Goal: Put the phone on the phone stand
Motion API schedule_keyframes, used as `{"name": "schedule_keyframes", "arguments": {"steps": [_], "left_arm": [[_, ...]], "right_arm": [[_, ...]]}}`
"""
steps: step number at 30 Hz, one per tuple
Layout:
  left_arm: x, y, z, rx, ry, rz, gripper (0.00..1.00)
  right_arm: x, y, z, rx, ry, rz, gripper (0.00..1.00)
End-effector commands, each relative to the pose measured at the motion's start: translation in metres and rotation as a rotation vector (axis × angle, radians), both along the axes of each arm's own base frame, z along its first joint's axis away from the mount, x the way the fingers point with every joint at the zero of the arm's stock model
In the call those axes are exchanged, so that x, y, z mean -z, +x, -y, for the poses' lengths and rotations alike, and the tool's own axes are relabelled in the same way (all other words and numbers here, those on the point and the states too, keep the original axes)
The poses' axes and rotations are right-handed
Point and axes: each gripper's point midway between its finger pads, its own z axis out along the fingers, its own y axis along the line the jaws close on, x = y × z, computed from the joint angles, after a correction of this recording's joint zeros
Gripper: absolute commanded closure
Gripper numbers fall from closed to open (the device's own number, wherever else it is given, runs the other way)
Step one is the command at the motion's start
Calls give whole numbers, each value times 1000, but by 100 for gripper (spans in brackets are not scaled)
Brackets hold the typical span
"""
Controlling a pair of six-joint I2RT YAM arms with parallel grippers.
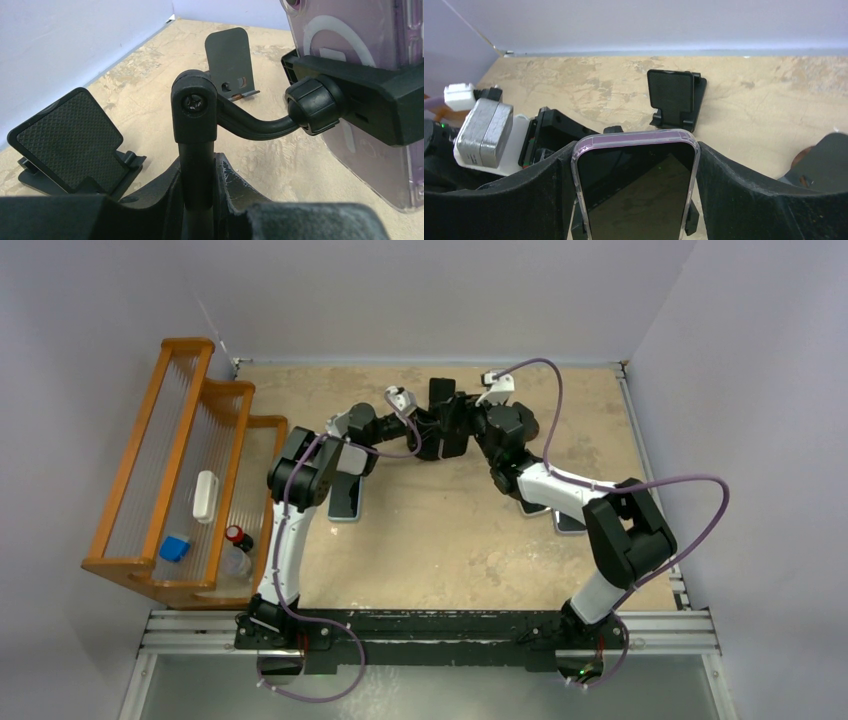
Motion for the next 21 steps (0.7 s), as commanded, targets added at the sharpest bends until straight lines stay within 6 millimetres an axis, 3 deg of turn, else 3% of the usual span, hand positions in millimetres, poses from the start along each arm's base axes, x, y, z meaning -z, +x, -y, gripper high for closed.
{"name": "schedule_keyframes", "arguments": {"steps": [1,12,14,18,21], "left_arm": [[3,-8,-5,70,29,-27,100],[3,-5,-6,66,31,-54,100],[4,-4,-7,67,31,-55,100],[4,-5,-8,71,27,-46,100],[1,-7,-8,77,19,-36,100]], "right_arm": [[-143,8,12,29,29,442,56],[-154,-13,-4,-20,-33,552,55],[-155,-13,-3,-15,-19,548,46],[-166,-11,6,36,50,536,5],[-192,-26,12,29,142,584,1]]}}
